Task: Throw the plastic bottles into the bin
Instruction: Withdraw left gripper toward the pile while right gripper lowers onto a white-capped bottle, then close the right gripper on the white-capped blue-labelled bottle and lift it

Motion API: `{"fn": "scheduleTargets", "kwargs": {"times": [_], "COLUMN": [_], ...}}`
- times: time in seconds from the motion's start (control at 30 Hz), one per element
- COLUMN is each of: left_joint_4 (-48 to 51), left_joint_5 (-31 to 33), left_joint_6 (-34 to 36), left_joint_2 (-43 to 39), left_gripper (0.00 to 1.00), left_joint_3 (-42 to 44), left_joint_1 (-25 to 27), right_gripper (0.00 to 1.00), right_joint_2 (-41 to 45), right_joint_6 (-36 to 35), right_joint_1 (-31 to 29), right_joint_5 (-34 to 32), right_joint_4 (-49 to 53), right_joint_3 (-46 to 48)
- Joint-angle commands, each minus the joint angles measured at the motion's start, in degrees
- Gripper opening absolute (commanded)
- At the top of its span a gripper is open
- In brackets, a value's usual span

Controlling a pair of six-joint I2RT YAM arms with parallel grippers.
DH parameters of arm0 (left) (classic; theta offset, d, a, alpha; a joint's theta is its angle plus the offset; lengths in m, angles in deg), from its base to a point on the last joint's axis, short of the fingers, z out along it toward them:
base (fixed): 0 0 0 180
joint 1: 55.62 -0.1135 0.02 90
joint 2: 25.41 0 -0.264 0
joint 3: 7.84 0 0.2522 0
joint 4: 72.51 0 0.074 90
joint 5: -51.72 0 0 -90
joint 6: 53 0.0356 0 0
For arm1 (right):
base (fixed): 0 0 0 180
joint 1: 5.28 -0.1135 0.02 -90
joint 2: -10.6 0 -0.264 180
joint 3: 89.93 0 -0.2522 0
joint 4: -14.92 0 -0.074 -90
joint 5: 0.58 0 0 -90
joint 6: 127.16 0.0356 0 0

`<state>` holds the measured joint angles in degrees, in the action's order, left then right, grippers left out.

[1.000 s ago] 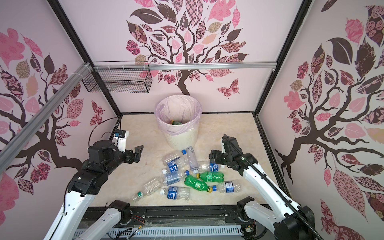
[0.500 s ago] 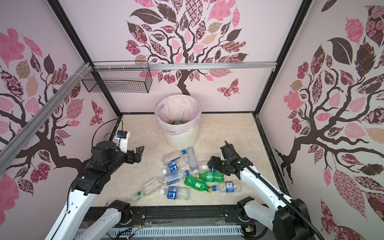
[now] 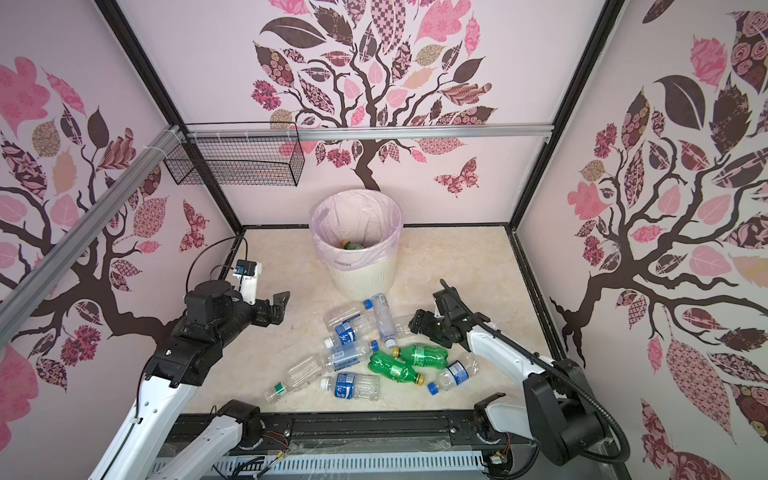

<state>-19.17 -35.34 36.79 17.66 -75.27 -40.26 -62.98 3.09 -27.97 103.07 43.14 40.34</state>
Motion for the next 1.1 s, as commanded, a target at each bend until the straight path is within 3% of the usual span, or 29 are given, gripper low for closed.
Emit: {"fn": "scheduleTargets", "kwargs": {"times": [0.0, 0.47, 0.8, 1.07], "left_joint_4": [-0.2, 0.9, 1.2, 0.9], "left_joint_5": [-0.7, -0.8, -0.6, -0.3], "left_joint_6": [-0.5, -0.4, -0.7, -1.1], "left_joint_2": [0.0, 0.0, 0.0, 0.0], "left_gripper": [0.98, 0.98, 0.98, 0.98], "left_joint_3": [-1.4, -3.0, -3.2, -1.8], "left_joint_1": [-0.1, -0.1, -0.1, -0.1], "right_gripper": [0.90, 0.86, 0.72, 0.62], "right_joint_2": [-4.0, -16.8, -22.7, -23.3], "right_joint_6": [-1.4, -4.7, -13.6, -17.3], "right_joint_1": [-0.1, 3.6, 4.7, 4.7], "right_joint_5": [-2.7, -5.6, -9.2, -13.7], "right_joint_4": [-3.6, -9.6, -3.7, -2.0], "right_joint_3": [-3.2, -10.3, -16.2, -15.5]}}
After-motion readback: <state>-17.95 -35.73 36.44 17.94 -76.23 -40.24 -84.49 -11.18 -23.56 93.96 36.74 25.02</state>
